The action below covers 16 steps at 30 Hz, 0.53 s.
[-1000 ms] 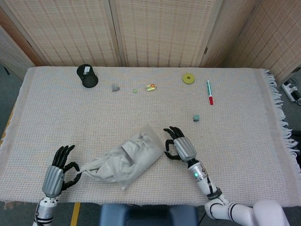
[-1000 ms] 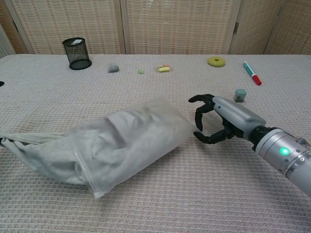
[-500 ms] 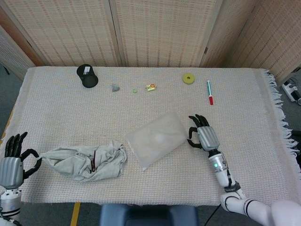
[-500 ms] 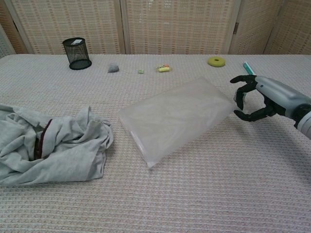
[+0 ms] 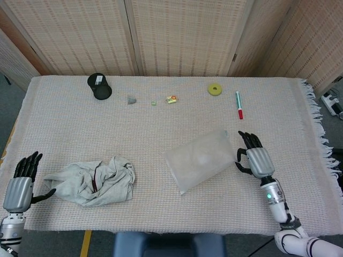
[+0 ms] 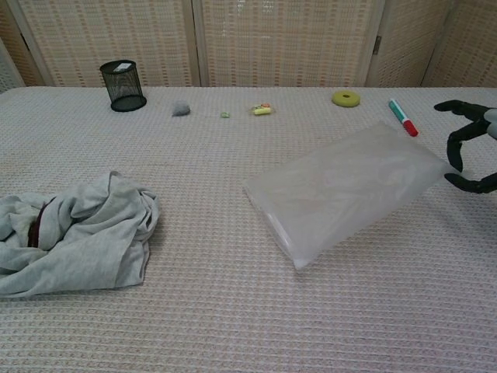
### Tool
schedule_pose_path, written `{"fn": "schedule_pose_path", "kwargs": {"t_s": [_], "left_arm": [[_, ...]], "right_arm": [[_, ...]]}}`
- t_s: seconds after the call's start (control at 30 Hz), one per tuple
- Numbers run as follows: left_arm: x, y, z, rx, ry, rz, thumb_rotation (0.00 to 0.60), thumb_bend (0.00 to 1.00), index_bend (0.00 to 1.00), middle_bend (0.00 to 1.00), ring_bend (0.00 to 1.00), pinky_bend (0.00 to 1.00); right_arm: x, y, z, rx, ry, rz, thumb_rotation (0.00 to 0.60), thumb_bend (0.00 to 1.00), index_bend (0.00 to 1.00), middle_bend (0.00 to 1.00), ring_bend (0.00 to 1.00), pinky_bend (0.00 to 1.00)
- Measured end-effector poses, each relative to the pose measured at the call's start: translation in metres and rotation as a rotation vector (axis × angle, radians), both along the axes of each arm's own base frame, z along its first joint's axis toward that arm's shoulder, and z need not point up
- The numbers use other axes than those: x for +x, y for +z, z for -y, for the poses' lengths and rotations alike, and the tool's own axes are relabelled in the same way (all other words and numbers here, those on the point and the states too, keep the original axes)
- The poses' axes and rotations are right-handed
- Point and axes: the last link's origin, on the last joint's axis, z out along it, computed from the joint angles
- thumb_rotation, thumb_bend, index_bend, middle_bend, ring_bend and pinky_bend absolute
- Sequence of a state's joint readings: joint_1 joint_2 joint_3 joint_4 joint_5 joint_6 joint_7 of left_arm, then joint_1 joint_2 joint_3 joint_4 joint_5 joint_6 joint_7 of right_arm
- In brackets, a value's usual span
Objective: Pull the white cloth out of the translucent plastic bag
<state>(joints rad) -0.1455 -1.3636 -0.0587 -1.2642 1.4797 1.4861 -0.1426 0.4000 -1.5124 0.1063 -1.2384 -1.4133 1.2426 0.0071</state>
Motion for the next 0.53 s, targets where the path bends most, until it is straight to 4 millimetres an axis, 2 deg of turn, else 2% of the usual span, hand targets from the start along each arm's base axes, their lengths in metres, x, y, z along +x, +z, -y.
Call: {"fn": "schedule_pose_path", "kwargs": {"t_s": [0.17, 0.3, 0.53], "left_arm": [[0.021, 0.013, 0.007, -0.024, 0.099, -0.144, 0.600, 0.14, 0.12, 0.00, 0.00, 0.00], [0.037, 0.031, 0.017, -0.030, 0.141, -0.219, 0.600, 0.14, 0.13, 0.00, 0.00, 0.00], [0.047, 0.032, 0.015, -0.097, 0.117, -0.155, 0.600, 0.14, 0.14, 0.00, 0.00, 0.00]], "right_arm": [[0.000, 0.039, -0.038, -0.132, -0.012, -0.184, 0.600, 0.16, 0.00, 0.00, 0.00, 0.00], [0.002, 0.075, -0.080, -0.273, -0.071, -0.278, 0.600, 0.16, 0.00, 0.00, 0.00, 0.00], [-0.014, 0.099, -0.106, -0.283, -0.124, -0.256, 0.600, 0.16, 0.00, 0.00, 0.00, 0.00]]}}
